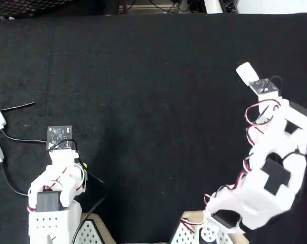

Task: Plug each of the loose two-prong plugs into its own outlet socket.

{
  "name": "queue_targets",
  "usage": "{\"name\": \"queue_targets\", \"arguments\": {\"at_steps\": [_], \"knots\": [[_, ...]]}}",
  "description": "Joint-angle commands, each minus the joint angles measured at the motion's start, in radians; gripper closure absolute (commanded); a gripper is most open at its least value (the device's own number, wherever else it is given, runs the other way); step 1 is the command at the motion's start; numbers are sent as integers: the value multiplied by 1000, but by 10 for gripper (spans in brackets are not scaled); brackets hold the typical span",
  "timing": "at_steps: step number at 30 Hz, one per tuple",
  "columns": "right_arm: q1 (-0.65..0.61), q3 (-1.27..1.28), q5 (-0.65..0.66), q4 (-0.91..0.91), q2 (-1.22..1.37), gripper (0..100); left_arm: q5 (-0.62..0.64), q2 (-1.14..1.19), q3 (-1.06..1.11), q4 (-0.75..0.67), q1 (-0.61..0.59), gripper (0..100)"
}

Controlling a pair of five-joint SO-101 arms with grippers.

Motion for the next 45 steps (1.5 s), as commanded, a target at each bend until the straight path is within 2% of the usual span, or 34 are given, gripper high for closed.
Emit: {"name": "queue_targets", "arguments": {"at_steps": [1, 4, 13, 21, 31, 39, 45], "knots": [[-29, -111, -95, -12, 45, 544, 6, -6, 12, 8, 5, 891], [-32, -159, -150, -12, 81, 544, 6, -6, 12, 8, 5, 891], [-35, -317, -201, -64, 295, 545, 6, -6, 12, 8, 5, 891], [-98, -470, -272, 72, 435, 546, 6, -6, 12, 8, 5, 891], [-95, -473, -275, 110, 475, 547, 6, -6, 12, 8, 5, 891], [-86, -504, -269, 293, 450, 544, 6, -6, 12, 8, 5, 891], [-29, -499, -269, 276, 446, 546, 6, -6, 12, 8, 5, 891]]}}
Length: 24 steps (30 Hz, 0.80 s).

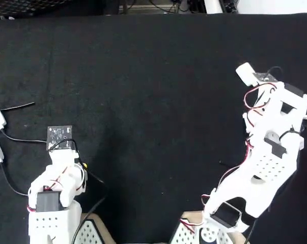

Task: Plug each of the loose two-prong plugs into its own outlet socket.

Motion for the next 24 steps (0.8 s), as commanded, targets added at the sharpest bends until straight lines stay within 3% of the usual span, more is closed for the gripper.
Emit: {"name": "queue_targets", "arguments": {"at_steps": [1, 14, 24], "knots": [[37, 5, 0, 15, 7, 546, 6, -6, 12, 8, 5, 891], [66, 4, -8, 5, 56, 573, 6, -6, 12, 8, 7, 891], [66, -2, -8, 5, 53, 976, 6, -6, 12, 8, 7, 891]]}}
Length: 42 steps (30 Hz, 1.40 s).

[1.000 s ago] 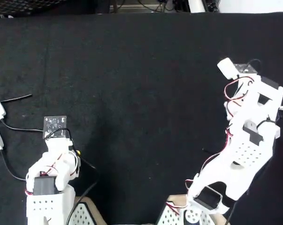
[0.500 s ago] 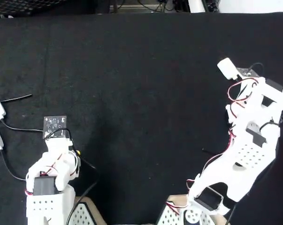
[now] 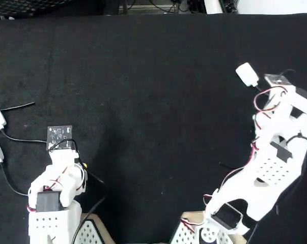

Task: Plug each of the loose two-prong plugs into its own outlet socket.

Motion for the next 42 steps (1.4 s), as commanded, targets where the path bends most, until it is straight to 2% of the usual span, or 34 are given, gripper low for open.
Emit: {"name": "queue_targets", "arguments": {"at_steps": [1, 8, 12, 16, 20, 25, 34, 42], "knots": [[5, 10, -9, 12, 35, 988, 6, -6, 12, 8, 7, 891], [5, 7, 9, 58, 33, 985, 6, -6, 12, 8, 7, 891], [-28, -71, 103, 235, 33, 986, 6, -6, 12, 8, 5, 891], [-46, -240, 115, 411, 33, 986, 6, -6, 12, 8, 5, 891], [-46, -369, 114, 417, -19, 986, 6, -6, 12, 8, 5, 891], [-86, -390, 120, 417, -136, 986, 6, -6, 12, 8, 5, 891], [-327, -351, 118, 417, -255, 986, 6, -6, 12, 8, 5, 891], [-724, -101, 118, 417, -315, 986, 6, -6, 12, 8, 5, 891]]}}
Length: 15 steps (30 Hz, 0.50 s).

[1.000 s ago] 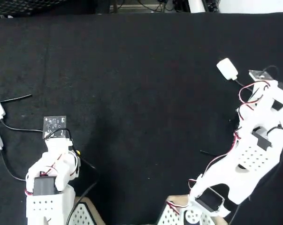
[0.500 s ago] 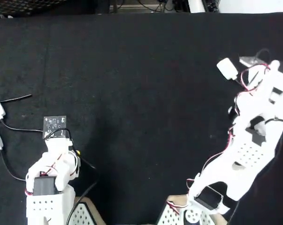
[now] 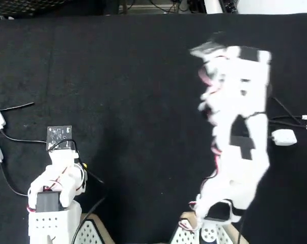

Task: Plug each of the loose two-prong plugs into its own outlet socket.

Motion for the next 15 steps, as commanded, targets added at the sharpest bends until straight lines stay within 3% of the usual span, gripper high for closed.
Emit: {"name": "queue_targets", "arguments": {"at_steps": [1, 8, 15], "knots": [[-258, 99, 6, 25, -104, 986, 6, -6, 12, 8, 5, 891], [-546, 196, 6, -43, -202, 986, 6, -5, 12, 8, 7, 891], [-647, 371, 8, -210, -214, 985, 6, -5, 12, 8, 7, 891]]}}
